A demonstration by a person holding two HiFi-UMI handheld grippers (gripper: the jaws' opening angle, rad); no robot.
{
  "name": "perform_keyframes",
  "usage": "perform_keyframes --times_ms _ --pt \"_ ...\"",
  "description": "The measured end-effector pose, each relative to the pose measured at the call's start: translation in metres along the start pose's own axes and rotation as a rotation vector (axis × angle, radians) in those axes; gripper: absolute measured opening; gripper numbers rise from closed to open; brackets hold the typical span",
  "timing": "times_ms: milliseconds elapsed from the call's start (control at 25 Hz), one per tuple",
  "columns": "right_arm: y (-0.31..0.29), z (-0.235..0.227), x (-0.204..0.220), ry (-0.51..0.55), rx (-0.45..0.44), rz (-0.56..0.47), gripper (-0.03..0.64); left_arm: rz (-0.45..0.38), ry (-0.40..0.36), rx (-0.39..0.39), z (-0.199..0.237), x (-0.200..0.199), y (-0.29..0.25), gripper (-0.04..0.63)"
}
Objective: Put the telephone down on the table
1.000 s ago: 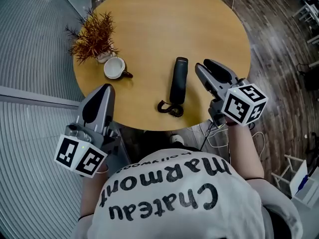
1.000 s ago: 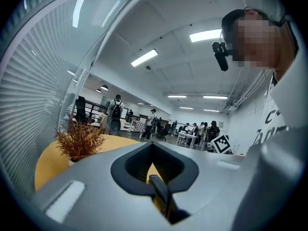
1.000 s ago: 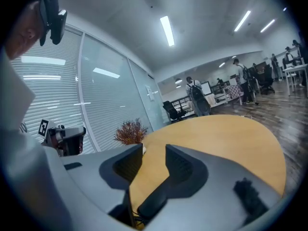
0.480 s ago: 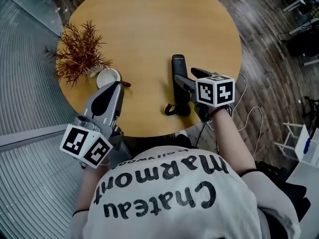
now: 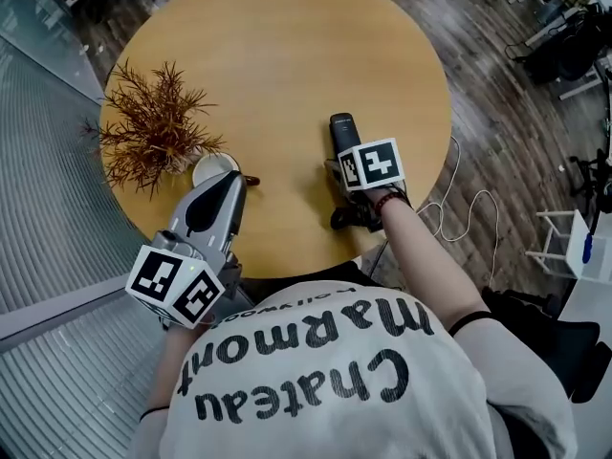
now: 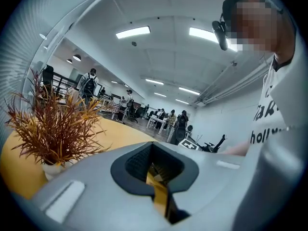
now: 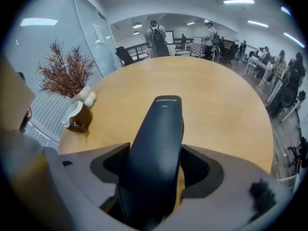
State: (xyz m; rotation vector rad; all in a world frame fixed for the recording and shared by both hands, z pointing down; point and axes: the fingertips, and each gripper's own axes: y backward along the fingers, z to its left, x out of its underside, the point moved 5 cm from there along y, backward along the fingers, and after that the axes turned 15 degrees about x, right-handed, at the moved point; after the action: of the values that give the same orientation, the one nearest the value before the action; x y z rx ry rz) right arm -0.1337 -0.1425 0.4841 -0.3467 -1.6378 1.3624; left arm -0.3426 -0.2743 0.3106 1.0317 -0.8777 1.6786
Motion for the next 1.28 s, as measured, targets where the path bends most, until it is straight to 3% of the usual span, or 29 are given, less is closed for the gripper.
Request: perform_keyframes --times_ms 320,640,720,960,1120,1280 --pt "-0.014 0.003 0.006 -0.006 0.103 -0.003 0.319 -0.013 -0.003 0.029 0.006 -0.004 0.002 0.006" --pt "-0.012 -0.003 0.007 -0.050 0.117 -0.032 0.311 -0.007 0.053 0.029 0.005 0.008 0.000 0.006" --pt "-0.011 -0.006 0.008 -0.100 0.086 -0.027 0.308 -0.001 0.051 0.035 0.003 0.012 -0.003 0.006" --pt "0.013 -0.035 0.013 -0.523 -0.153 -0.059 0.307 0.004 0.058 0.035 -0.002 0.012 -0.019 0.006" --pt "0.046 -0.063 0.020 -0.629 -0.234 -0.183 0.307 0.001 0.044 0.045 -0.011 0.010 -0.035 0.006" --pt "0.085 -0.120 0.035 -0.701 -0.294 -0.312 0.307 -0.004 0.034 0.086 -0.039 0.013 -0.081 0.006"
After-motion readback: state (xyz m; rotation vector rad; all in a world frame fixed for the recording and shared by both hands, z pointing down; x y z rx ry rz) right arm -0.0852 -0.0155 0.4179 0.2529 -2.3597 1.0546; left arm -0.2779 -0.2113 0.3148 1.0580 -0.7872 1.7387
